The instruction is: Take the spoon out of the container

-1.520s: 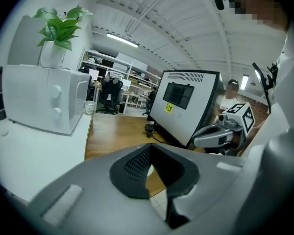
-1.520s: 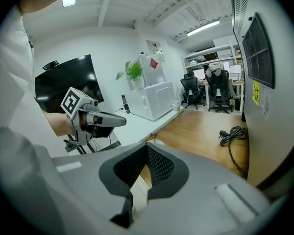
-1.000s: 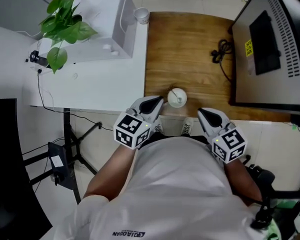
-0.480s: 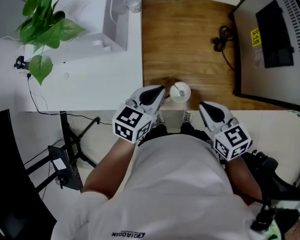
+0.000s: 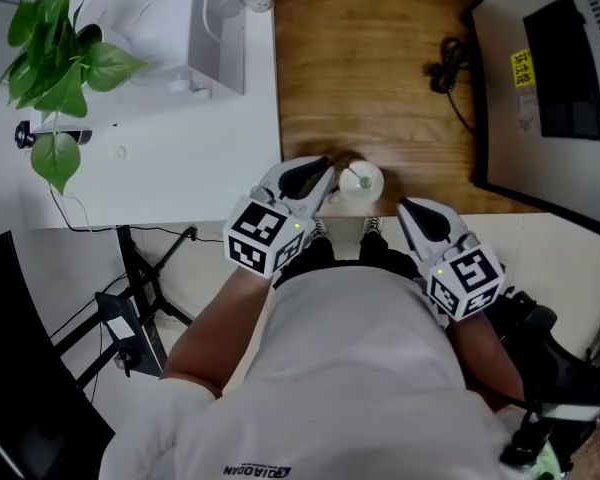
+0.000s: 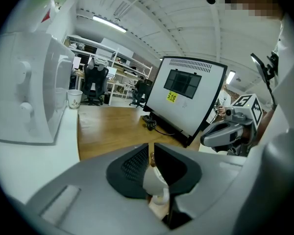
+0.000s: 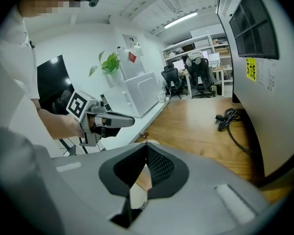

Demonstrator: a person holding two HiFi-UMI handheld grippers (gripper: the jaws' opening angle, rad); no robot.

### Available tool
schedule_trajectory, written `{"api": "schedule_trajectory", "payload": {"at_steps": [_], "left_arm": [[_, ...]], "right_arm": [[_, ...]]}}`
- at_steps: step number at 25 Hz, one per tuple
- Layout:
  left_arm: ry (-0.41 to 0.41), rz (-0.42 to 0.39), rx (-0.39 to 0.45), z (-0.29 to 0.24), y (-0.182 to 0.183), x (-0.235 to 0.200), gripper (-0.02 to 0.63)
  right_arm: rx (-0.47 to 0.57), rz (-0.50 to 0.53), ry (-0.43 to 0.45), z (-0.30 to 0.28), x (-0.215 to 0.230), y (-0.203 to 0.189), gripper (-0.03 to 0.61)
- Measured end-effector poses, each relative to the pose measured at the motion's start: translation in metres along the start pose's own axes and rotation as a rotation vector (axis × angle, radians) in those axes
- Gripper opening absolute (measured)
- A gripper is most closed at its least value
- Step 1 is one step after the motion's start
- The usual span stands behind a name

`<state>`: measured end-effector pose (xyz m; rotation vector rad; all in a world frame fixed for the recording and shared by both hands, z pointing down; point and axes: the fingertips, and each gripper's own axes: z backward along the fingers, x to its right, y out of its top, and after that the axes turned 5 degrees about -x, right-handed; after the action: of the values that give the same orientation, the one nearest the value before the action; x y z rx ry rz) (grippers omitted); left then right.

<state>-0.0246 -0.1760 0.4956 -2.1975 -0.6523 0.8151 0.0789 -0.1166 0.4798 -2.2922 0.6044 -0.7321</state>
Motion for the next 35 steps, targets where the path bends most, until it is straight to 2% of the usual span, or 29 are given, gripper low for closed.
{"api": "schedule_trajectory", "payload": {"at_steps": [12,30,35], "left_arm": [[-0.055,0.039,-0.062,-0.027,-0.012,-0.001,0.126],[-0.062,0.039,-0.122,-0.049,-0.030,0.003,0.124],[-0.051,0.028,-0.128,-0.050,-0.032,0.004,0.077]], "right_arm": [[-0.017,-0.042,-0.016,-0.006,0.012,-0.010,0.008],[-0.025,-0.069,-0.031,-0.002,0.021,-0.020,0.008],[-0.024,-0.071,-0.039,0.001,0.022,-0.022,0.008]]}}
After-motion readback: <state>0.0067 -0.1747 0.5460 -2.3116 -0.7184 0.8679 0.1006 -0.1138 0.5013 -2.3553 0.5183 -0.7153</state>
